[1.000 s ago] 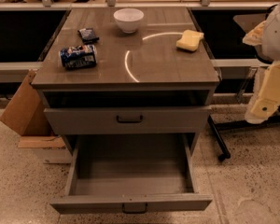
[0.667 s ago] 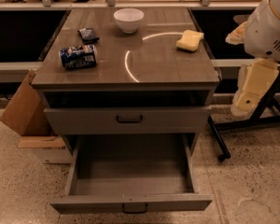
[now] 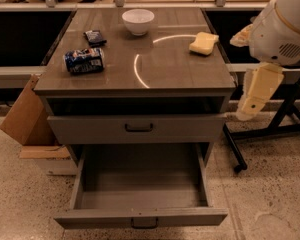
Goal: Place pepsi can into middle drawer
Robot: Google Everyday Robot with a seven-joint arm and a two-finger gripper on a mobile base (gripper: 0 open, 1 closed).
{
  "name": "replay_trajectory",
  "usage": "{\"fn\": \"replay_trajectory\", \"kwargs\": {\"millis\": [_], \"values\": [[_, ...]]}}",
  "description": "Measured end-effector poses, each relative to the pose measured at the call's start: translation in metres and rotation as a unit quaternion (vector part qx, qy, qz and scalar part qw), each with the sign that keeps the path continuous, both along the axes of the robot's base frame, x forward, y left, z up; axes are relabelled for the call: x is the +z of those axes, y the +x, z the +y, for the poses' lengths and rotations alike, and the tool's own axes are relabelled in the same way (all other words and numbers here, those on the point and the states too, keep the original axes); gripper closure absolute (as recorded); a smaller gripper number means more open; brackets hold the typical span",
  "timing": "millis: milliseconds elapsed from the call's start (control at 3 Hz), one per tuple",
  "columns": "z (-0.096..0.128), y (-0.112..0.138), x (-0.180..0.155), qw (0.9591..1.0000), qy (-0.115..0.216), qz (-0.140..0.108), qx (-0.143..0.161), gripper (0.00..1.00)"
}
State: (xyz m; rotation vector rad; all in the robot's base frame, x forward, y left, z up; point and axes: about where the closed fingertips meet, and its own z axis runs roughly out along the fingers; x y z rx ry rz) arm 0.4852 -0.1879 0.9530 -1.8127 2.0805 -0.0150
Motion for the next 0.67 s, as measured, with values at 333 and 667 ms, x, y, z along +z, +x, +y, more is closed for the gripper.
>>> {"fn": "replay_trajectory", "kwargs": {"millis": [333, 667], "values": [[0.042, 0.048, -0.012, 0.9964, 0.035, -0.022, 0.073, 0.0], [0.073, 0.073, -0.015, 0.9905, 0.059, -0.031, 0.12, 0.0]]}}
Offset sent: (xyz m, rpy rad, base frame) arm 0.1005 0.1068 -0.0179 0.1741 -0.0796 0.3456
